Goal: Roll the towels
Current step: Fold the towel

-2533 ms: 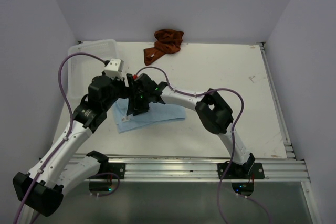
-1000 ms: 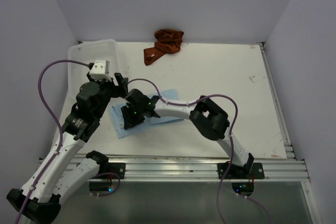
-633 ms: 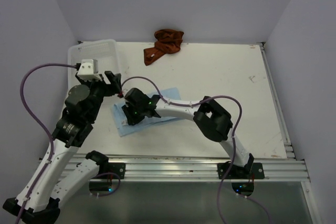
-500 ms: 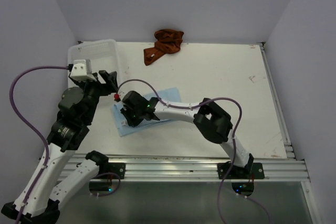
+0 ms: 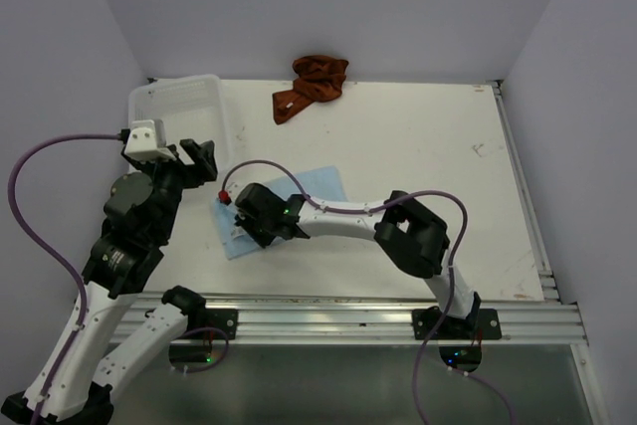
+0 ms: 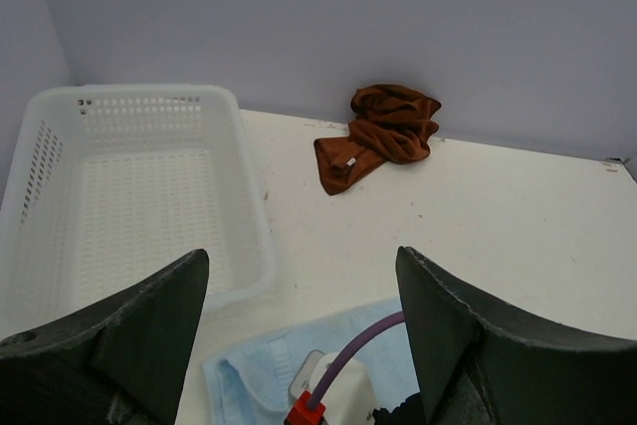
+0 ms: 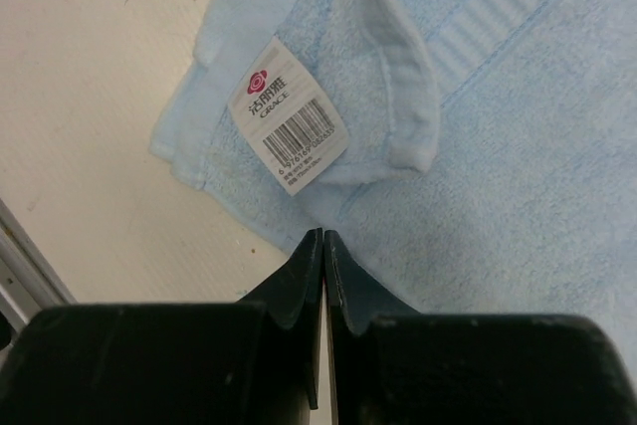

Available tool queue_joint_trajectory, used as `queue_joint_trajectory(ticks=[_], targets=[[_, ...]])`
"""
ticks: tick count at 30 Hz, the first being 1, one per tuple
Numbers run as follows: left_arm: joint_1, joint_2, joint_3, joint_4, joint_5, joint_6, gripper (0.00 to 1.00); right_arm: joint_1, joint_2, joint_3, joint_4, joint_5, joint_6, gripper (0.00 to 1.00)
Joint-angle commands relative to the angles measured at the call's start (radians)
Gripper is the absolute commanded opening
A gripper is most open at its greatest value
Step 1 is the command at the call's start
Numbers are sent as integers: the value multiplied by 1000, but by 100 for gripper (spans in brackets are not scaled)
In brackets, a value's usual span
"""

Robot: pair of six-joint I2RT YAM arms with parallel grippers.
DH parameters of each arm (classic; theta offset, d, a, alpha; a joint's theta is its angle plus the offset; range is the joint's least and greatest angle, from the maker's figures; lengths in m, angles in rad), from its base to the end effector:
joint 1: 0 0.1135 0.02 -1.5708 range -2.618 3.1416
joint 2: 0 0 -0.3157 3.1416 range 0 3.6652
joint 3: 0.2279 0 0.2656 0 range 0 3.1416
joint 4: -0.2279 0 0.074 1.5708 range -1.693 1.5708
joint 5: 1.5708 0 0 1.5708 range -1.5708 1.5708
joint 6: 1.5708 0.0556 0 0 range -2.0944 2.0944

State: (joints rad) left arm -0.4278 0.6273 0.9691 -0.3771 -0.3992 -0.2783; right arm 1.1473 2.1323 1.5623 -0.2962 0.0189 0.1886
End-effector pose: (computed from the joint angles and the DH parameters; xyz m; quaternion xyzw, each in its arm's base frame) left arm 0.1120 -0.0273 0.4376 -0.0847 0.7135 -0.1015 0.6881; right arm 0.2156 0.4757 0.1929 -0.4300 0.8343 0.2067 0.2764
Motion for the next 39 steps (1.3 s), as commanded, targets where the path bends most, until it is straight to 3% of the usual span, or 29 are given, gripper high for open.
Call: queue_joint_trajectory(ticks=[1, 5, 12, 15, 39], targets=[[0, -11, -4, -8, -18, -21, 80, 3, -80, 24, 34, 59, -25, 6], [0, -23, -7, -9, -46, -16, 80, -4, -112, -11, 55, 89, 28, 15], [0, -14, -13, -23, -104, 4, 80, -70, -146, -76, 163, -14, 196, 36], [0, -17, -20, -20, -102, 7, 80, -101, -141, -74, 190, -46, 250, 40], [0, -17, -47, 0, -96, 25, 82, -133, 14, 34, 189, -155, 296, 44]])
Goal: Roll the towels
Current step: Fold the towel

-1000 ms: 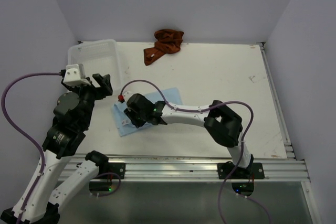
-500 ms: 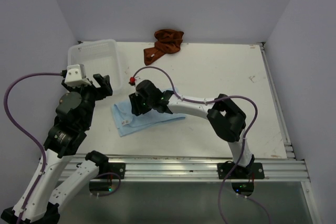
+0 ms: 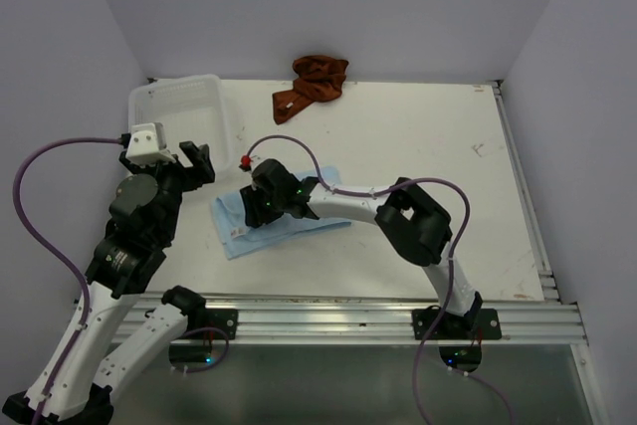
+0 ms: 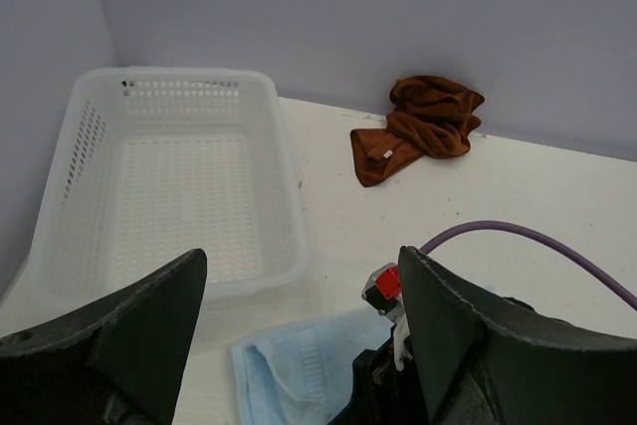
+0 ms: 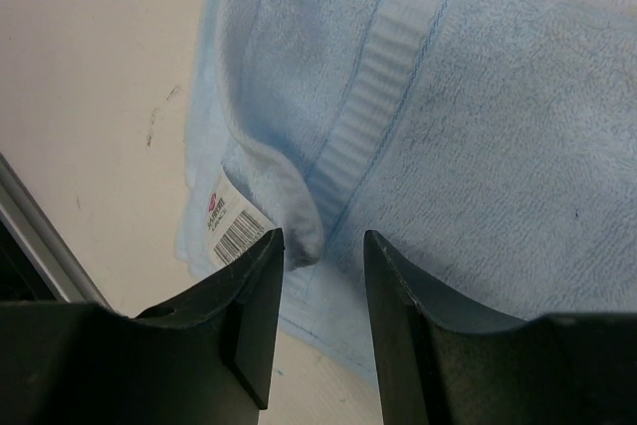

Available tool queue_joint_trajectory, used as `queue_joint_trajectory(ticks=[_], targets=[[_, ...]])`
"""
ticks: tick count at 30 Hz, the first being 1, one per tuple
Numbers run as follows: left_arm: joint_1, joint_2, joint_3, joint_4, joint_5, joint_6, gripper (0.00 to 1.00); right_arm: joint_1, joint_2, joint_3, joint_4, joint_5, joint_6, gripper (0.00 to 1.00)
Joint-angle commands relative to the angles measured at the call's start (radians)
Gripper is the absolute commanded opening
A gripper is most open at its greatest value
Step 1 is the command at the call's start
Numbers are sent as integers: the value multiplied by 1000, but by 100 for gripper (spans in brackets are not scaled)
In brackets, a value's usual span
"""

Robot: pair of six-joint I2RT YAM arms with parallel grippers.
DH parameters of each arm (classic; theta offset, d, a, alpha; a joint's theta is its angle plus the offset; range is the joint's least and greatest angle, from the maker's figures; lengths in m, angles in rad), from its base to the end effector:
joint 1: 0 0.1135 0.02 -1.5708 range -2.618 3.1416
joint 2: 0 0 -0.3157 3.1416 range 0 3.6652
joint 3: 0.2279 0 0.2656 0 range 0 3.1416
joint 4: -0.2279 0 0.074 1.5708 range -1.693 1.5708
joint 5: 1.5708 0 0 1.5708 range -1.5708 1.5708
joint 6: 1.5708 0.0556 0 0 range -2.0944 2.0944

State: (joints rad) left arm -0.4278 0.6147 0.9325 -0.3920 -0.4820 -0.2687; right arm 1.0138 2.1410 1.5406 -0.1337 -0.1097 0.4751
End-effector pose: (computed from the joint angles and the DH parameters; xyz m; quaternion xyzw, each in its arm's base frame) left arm 0.1126 -0.0230 0.4243 -0.1053 0.7223 -0.0611 0.6808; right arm 0.2770 0.4563 0.1960 -0.2643 0.8736 0.3117 0.2644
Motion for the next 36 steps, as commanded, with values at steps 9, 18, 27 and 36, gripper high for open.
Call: queue_joint_trajectory(ticks=[9, 18, 27, 36], targets=[[0, -10, -14, 15, -4, 14, 82, 2, -24, 84, 17, -35, 2, 2], [0, -18, -17, 13, 3, 8, 83, 2, -38, 139, -60, -41, -38, 0], [0, -21, -11, 5, 3, 8, 83, 2, -49, 220, -148, -42, -78, 0], [0, -21, -3, 1, 6, 6, 83, 3, -50, 265, -198, -68, -93, 0]])
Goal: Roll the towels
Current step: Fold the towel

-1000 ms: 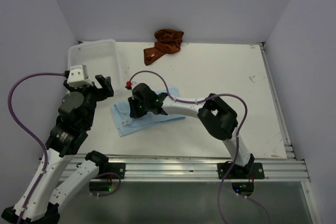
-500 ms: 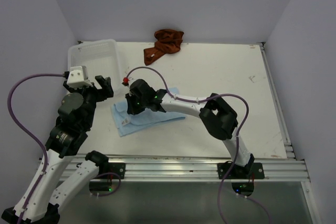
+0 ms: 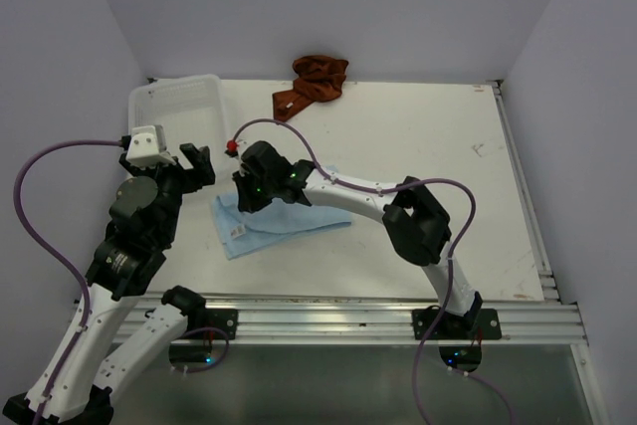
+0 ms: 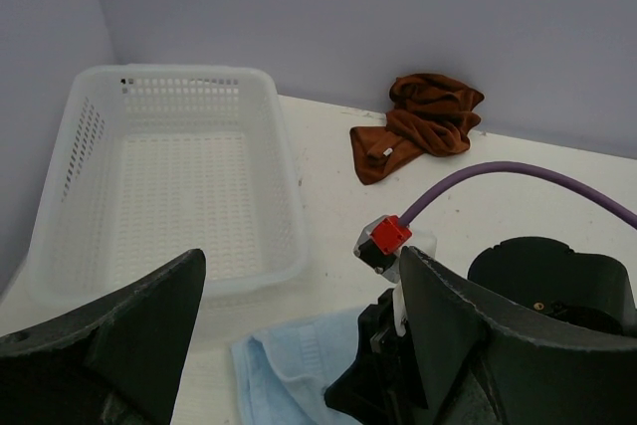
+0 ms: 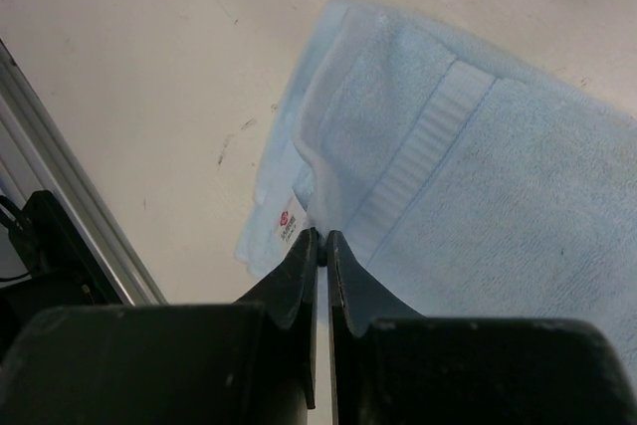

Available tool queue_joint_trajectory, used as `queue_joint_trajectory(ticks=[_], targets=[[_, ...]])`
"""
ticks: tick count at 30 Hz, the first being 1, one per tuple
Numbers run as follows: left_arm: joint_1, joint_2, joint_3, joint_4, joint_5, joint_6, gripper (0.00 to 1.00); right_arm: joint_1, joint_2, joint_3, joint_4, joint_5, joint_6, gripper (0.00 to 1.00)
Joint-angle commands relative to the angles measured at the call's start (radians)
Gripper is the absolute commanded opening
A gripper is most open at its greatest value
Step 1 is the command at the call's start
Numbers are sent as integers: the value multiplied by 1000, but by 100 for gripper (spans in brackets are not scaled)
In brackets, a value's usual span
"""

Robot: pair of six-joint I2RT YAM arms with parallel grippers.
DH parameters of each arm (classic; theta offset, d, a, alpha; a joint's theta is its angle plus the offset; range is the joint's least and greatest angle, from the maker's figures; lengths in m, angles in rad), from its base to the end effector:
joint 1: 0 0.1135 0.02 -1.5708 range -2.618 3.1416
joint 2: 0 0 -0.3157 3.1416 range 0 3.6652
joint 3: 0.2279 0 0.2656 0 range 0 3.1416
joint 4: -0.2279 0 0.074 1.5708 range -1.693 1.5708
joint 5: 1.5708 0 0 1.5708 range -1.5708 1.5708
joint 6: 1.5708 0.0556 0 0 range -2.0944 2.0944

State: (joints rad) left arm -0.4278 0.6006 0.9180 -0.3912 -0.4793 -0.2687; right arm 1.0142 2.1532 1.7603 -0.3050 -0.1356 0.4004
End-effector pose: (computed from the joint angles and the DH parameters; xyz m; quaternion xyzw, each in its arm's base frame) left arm 0.1104 -0.0222 0.4206 -0.1045 0.7224 -0.0621 0.6808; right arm 0.2866 0.4748 0.2506 -0.3005 0.8533 0.3207 0.2807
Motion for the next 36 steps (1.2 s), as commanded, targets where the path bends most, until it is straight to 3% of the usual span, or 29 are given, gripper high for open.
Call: queue_joint_trajectory(ticks=[1, 18, 31, 35, 36], targets=[[0, -5, 12, 0, 5, 5, 83, 3, -62, 47, -26, -45, -15, 0], [0, -5, 15, -1, 10, 6, 83, 4, -16, 169, -129, -39, -46, 0], [0, -4, -4, -1, 18, -1, 83, 24, 17, 39, -5, -183, 51, 1], [0, -7, -7, 0, 21, -7, 83, 37, 30, 10, 41, -219, 77, 6], [0, -9, -7, 0, 21, -9, 83, 35, 14, -7, 65, -225, 84, 16]])
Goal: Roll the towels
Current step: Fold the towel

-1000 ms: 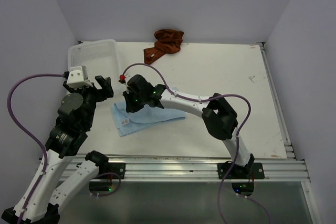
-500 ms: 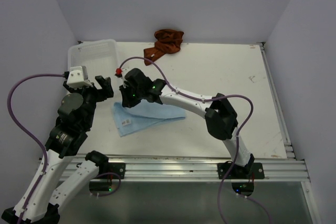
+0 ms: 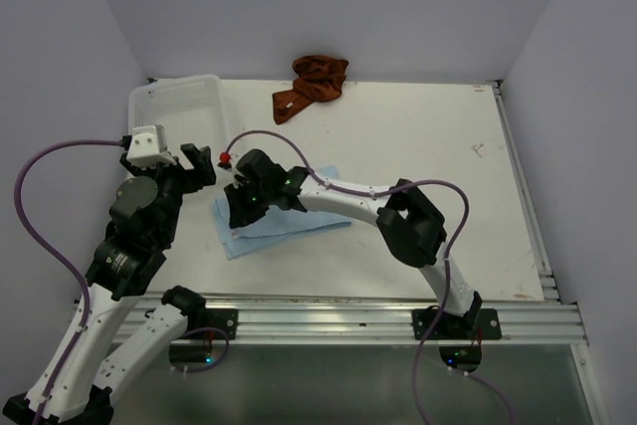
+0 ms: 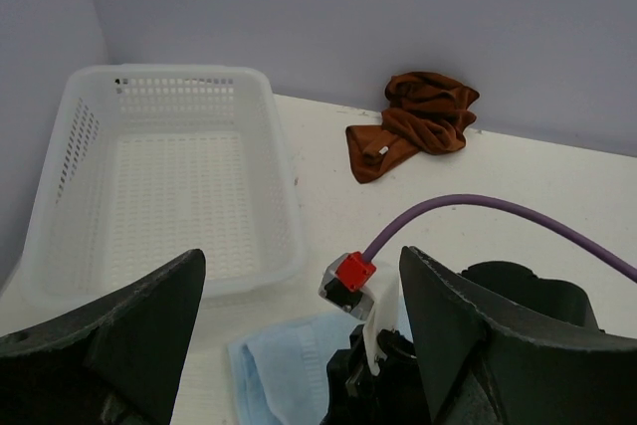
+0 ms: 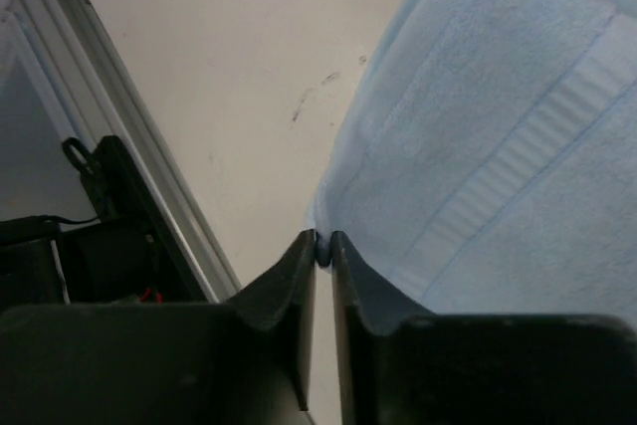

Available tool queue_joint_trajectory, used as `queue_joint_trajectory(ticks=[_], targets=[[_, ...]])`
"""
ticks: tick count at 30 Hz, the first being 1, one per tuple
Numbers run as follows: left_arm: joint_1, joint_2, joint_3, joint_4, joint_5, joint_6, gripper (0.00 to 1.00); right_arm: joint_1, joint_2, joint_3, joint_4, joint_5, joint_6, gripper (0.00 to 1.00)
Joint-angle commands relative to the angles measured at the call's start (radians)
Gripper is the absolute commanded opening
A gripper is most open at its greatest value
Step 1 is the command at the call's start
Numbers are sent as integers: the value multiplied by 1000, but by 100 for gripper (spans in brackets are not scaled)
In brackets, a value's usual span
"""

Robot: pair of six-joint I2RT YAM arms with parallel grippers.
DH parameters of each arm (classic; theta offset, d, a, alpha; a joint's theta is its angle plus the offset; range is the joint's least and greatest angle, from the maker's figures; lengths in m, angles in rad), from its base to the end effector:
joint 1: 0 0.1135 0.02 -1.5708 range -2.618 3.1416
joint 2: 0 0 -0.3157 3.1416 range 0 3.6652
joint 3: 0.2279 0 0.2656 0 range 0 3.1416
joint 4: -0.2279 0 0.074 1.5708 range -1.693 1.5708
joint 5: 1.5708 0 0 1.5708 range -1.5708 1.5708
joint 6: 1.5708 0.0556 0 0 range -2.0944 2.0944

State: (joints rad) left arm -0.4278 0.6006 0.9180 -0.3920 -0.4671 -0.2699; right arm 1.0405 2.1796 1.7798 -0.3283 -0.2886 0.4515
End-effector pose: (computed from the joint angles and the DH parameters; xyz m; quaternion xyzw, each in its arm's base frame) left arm 0.1104 -0.0228 0.4205 -0.1007 0.7233 -0.0668 0.6799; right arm 0.2682 0.4887 0.2423 -0.3184 0.8471 0.3711 0.2082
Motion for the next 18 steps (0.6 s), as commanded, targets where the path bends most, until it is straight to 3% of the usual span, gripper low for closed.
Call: queue_joint_trajectory(ticks=[1, 3, 7, 13, 18], targets=[[0, -9, -7, 1, 8, -9, 83, 9, -20, -54, 133, -76, 42, 23], [0, -9, -5, 1, 13, -11, 83, 7, -33, -62, 138, -86, 47, 38], [0, -5, 2, 1, 24, -22, 83, -20, -79, -95, 136, -78, 52, 45], [0, 4, -14, 2, 71, -61, 83, -123, -213, -271, 156, -41, 84, 42], [0, 57, -70, 36, 224, -123, 83, -256, -386, -428, 144, 9, 99, 39]])
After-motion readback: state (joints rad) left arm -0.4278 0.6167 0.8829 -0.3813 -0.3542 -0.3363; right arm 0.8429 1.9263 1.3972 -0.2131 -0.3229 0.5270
